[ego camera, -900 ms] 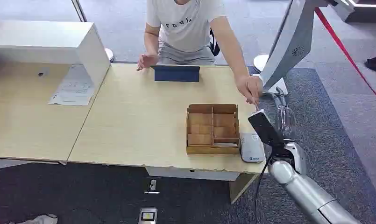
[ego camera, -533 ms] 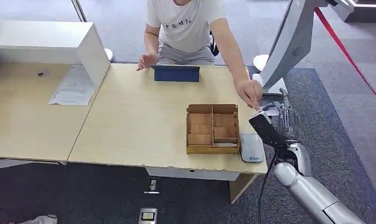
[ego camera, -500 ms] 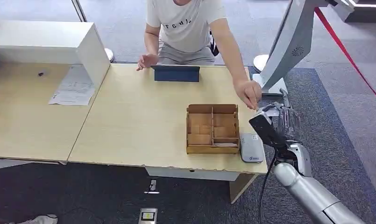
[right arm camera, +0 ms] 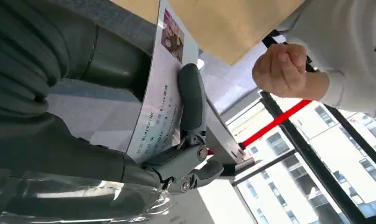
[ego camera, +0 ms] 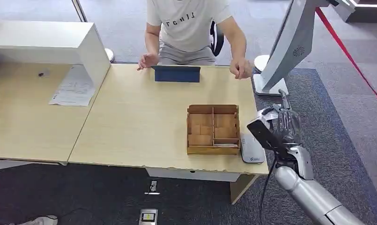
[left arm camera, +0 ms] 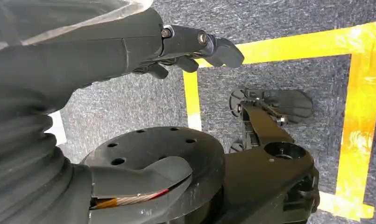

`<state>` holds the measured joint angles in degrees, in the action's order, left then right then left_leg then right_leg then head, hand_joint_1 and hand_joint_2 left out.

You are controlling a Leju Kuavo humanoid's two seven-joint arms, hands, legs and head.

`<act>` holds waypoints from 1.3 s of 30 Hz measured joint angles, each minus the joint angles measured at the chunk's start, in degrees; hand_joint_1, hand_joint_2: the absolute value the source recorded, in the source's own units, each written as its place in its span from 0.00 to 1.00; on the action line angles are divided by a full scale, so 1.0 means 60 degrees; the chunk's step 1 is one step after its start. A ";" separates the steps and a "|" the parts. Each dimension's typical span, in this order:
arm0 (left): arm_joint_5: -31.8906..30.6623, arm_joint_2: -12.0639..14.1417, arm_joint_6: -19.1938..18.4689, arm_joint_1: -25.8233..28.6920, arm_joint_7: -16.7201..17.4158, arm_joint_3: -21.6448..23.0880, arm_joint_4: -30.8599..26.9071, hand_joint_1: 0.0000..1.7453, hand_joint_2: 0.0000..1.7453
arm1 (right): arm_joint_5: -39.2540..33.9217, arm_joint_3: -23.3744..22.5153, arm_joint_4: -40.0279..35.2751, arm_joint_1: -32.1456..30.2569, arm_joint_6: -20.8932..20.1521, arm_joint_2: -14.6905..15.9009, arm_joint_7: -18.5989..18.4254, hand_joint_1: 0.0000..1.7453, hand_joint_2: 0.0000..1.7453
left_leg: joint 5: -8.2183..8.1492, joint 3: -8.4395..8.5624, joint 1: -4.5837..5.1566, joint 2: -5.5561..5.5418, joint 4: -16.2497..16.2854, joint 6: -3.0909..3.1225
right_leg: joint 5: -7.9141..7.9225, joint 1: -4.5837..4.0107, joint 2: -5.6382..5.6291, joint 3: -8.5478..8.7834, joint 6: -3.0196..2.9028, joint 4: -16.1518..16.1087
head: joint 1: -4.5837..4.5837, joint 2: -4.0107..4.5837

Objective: Pass the card to the sensor for recognition and then transmit it.

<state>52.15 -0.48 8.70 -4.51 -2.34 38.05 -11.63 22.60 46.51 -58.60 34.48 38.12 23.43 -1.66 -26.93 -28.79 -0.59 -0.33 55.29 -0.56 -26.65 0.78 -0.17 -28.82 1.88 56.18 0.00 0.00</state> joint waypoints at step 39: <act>0.0357 0.0095 0.0000 -0.0088 0.0051 0.0812 0.0000 0.00 1.00 | 0.0721 0.1020 0.3021 0.0196 -0.0499 -0.0809 0.0499 1.00 1.00 | 0.0001 -0.0003 0.0000 -0.0003 0.0000 -0.0001 | 0.0000 0.0000 0.0000 0.0000 0.0000 0.0002 | -0.0004 0.0000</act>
<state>54.29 0.09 8.70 -5.03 -2.03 42.93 -11.63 26.93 52.63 -40.48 35.65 35.12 18.58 1.33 -26.92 -28.81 -0.59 -0.34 55.29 -0.57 -26.65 0.78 -0.17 -28.82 1.88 56.19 -0.02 0.00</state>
